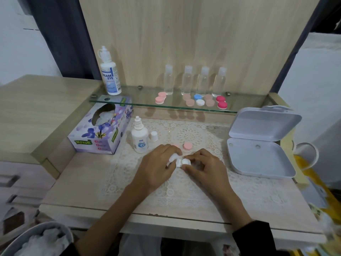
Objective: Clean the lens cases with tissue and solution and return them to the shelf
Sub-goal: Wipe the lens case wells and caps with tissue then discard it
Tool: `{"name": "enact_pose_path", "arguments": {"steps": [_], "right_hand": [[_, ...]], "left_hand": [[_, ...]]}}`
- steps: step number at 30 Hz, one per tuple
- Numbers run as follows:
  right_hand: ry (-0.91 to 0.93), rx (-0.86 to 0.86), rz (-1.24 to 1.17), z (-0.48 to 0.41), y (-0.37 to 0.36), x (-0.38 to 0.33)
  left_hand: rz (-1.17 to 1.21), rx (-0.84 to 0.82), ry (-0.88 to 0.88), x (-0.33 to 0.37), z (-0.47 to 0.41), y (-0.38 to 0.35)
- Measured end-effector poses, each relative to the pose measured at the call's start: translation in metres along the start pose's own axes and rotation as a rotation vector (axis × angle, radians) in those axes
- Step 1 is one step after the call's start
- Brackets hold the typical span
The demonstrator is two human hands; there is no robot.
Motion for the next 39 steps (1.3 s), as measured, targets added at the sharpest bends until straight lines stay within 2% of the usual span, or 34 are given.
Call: {"name": "enact_pose_path", "arguments": {"steps": [6, 14, 25, 29, 31, 34, 39], "right_hand": [[-0.008, -0.019, -0.012, -0.001, -0.002, 0.001], [0.018, -0.030, 0.019, -0.001, -0.002, -0.002], [0.018, -0.040, 0.067, -0.002, -0.003, -0.001], [0.027, -0.031, 0.054, -0.002, -0.002, -0.002], [0.032, -0.029, 0.045, -0.002, -0.002, -0.001], [0.034, -0.027, 0.040, -0.002, -0.002, -0.001], [0.027, -0.028, 0.064, -0.003, -0.003, 0.000]], "left_hand": [[-0.061, -0.073, -0.135, 0.005, 0.007, 0.004], [-0.252, -0.143, -0.164, 0.008, 0.004, 0.003], [-0.043, -0.133, 0.049, -0.005, 0.004, -0.008], [0.063, -0.053, 0.059, -0.006, 0.011, -0.007], [0.002, -0.010, 0.050, -0.005, 0.013, -0.005], [-0.134, -0.028, 0.051, -0.002, 0.014, -0.007], [-0.202, -0.048, 0.039, 0.001, 0.009, -0.010]]}}
Point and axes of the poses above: each hand's wrist, its own z-axis away from the middle knuckle, its own y-axis out of the back of the hand, x = y × z, the point moved 7 cm from there along -z, towards the middle knuckle, and after that the axes turned 9 degrees about -x, right-handed, at the moved point
